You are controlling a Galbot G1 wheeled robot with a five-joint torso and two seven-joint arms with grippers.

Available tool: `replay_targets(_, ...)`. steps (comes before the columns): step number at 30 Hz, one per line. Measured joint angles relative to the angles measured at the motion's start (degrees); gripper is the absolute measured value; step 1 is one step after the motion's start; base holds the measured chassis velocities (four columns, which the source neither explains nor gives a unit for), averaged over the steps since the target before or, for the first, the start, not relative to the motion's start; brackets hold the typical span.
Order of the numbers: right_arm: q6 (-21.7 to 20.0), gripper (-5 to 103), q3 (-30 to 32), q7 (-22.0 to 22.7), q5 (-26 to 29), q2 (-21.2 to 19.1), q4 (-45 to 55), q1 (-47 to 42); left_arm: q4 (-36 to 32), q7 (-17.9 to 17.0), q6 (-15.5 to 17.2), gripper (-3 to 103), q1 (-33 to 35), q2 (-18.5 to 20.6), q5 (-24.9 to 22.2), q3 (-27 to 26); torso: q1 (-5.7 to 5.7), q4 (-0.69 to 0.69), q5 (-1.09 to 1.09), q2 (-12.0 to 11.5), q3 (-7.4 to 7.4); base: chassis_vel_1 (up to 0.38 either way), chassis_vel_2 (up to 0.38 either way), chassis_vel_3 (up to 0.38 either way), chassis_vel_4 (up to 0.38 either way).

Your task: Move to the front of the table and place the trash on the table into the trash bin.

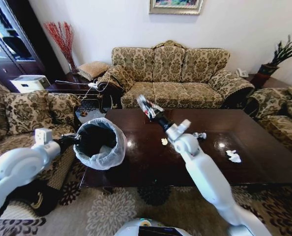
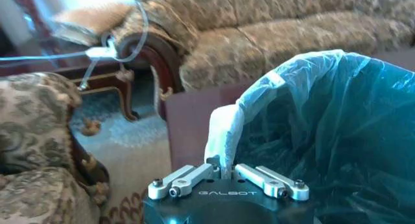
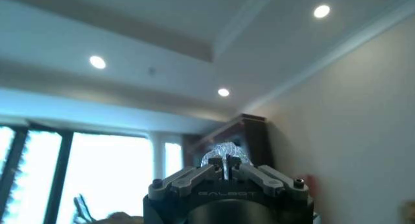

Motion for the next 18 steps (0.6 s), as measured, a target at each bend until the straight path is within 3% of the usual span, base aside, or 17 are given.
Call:
replay_targets(1,-0.31,0,-1.92,-0.86,3.88,-0.11,3.32,-1.33,0.0,-0.81,0.03,0,-0.67,2.74,-1.67,1.46,0.0,0.0,-0.01,0.0,0.0,0.0,0.0,0.0,0.0)
replay_targets(5,-0.98,0,-6.47,-3.53,7.41,0.91,5.49,-2.83,-1.45,-2.22,-0.07,0,-2.45,6.18,-3.51,3.99,0.0,-0.01,0.0,0.0,0.0,0.0,0.0,0.0,0.0)
replay_targets(11,-1.02,0,-10.99,-5.11,7.73,2.4,4.17,-3.12,-4.73,-3.08,-0.07,0,-2.57,6.73,-5.01,4.18,0.0,0.0,0.0,0.0,0.01,0.0,0.0,0.0,0.0)
replay_targets(16,-0.57,-1,-14.18,-6.33,3.92,4.62,-1.0,-3.25,-7.75,-3.64,-0.05,0,-2.71,5.42,-6.31,3.79,0.0,0.01,-0.01,0.0,0.0,0.0,0.0,0.0,0.0)
replay_targets(18,-0.55,4,-14.2,-6.59,3.38,4.82,-1.48,-3.36,-7.95,-3.64,-0.04,0,-2.71,5.14,-6.34,3.78,0.0,0.01,-0.01,0.0,0.01,0.0,0.0,0.0,0.0)
